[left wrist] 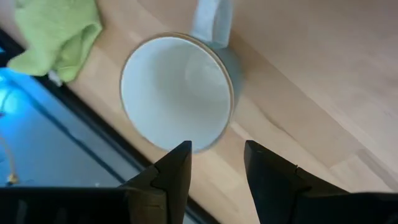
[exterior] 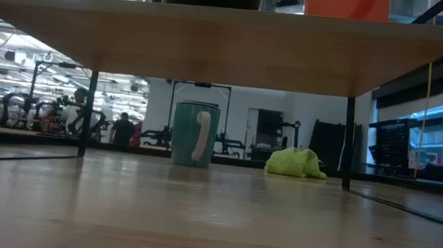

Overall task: Stack small to large cups/mugs on shelf
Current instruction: Put the white mugs on the shelf

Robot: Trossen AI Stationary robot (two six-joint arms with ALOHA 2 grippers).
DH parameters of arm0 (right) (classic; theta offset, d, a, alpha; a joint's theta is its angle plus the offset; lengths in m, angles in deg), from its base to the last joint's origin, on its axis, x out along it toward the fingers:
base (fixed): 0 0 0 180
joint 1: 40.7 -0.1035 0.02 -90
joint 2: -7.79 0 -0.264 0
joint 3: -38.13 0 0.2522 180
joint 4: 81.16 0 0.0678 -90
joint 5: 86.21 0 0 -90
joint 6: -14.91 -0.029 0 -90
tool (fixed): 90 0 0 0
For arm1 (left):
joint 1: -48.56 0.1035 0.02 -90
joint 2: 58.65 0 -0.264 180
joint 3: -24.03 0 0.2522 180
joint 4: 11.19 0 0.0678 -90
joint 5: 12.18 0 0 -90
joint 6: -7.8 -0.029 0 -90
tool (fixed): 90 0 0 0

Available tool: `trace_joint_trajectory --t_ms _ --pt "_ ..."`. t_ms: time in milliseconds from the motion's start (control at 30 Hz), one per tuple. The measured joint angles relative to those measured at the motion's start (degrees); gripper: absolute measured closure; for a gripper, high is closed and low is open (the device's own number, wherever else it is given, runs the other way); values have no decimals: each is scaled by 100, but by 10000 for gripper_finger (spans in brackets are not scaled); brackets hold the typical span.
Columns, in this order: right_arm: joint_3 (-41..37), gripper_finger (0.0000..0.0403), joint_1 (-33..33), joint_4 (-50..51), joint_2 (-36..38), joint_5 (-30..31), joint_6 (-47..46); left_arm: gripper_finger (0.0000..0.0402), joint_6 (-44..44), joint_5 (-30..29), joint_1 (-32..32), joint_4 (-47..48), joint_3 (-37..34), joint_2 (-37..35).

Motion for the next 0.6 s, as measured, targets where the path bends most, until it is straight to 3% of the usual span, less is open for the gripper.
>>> trace_joint_trajectory --t_ms 267,600 --pt "0 243 0 8 0 0 -111 260 -115 47 -34 12 -4 344" --pt "0 243 0 123 -2 0 -131 260 -93 511 8 3 -4 344"
